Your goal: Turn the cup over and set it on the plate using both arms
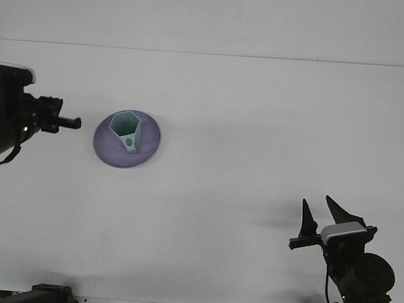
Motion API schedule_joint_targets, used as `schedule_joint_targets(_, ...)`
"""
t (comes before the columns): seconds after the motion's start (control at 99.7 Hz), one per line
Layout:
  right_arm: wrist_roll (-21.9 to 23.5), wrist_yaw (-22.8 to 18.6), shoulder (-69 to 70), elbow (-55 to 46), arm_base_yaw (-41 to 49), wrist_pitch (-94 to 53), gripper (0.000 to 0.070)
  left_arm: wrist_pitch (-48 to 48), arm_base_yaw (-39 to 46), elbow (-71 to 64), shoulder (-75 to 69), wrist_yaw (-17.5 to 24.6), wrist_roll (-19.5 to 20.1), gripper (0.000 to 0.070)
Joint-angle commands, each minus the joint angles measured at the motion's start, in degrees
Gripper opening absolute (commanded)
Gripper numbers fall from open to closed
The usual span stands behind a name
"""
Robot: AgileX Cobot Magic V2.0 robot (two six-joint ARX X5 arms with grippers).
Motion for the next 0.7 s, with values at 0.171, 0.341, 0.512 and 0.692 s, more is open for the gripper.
schedule_joint_targets(0.171, 1.60, 0.17, 0.17, 0.24, 0.07, 0.42, 0.0361, 19.63, 0.00, -32.96, -19.91, -0.11, -0.15, 0.0013)
schedule_joint_targets(0.341, 1.57, 0.22, 0.17, 0.24, 0.04, 0.44, 0.0361, 39.32, 0.00, -58.97, -36.00, -0.09, -0.87, 0.0013)
schedule_joint_targets(0.512, 1.38, 0.22, 0.17, 0.22, 0.07, 0.50, 0.0361, 50.51, 0.00, -76.08, -47.95, -0.09, -2.32, 0.0012)
schedule_joint_targets(0.692, 1.16, 0.24, 0.17, 0.22, 0.04, 0.83, 0.0361, 54.10, 0.00, -82.97, -53.79, -0.13, -3.13, 0.0012)
